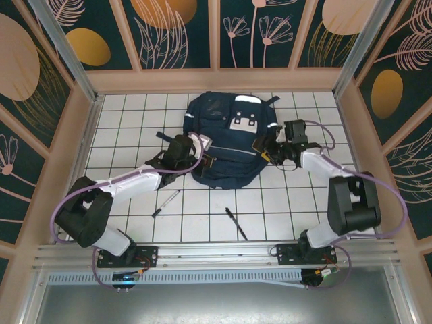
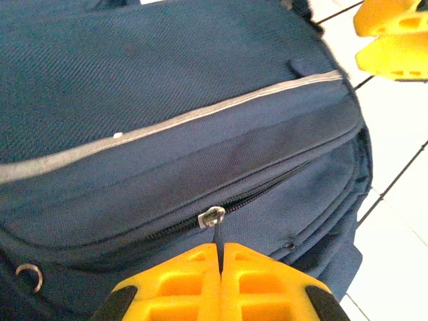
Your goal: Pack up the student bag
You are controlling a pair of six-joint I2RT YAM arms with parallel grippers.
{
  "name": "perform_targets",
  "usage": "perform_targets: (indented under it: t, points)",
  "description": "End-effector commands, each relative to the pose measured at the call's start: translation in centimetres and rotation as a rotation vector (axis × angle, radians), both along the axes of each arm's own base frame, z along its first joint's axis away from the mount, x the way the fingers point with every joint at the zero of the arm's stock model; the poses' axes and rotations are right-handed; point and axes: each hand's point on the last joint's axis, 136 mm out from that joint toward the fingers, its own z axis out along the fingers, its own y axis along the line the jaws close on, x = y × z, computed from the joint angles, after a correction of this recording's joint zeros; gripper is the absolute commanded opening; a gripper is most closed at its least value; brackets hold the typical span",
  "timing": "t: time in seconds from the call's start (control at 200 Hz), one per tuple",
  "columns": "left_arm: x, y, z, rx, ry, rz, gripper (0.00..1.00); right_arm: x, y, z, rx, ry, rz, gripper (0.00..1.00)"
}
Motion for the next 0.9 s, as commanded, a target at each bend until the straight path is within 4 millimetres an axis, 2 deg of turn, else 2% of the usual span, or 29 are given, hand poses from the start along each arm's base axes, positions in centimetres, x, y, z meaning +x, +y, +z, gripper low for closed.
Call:
perform_targets:
  t: [0.0,0.1,0.185,0.4,0.561,0.676,0.831,0.896]
  points:
    - [0.1,-3.4,4.2,-0.136,-0.056,-0.055,0.00,-0.8,1.3,-0.1,0.003,0.023,-0.069,0.56]
    - [-0.1,-4.1,4.7,-0.173,-0.055,-0.073,0.00,-0.8,1.7,-1.5,-0.045,0.046,-0.057,0.56]
    - [0.6,-3.1,4.1,-0.136,-0.069,-0.014,0.00,-0.9,1.2,-2.8,-0.089,0.088,-0.074,0.56]
    - [0.0,-1.7,1.8,-0.053,-0.061,0.001,0.00,-0.9,-0.2,-3.0,-0.183,0.103,-0.104,0.58]
    - [-1.1,-1.8,0.5,-0.049,-0.032,-0.041,0.00,-1.6,0.2,-2.1,-0.143,0.101,-0.142,0.62]
    - [-1.2,-1.8,-0.3,-0.028,-0.021,-0.052,0.00,-1.6,0.0,-3.3,-0.137,0.122,-0.178,0.62]
    - [-1.5,-2.1,-0.5,-0.051,-0.010,-0.066,0.00,-1.5,1.3,-4.4,-0.098,0.161,-0.154,0.61]
    - [-1.6,-1.9,-0.5,-0.053,-0.013,-0.066,0.00,-1.7,0.7,-4.6,-0.134,0.170,-0.177,0.62]
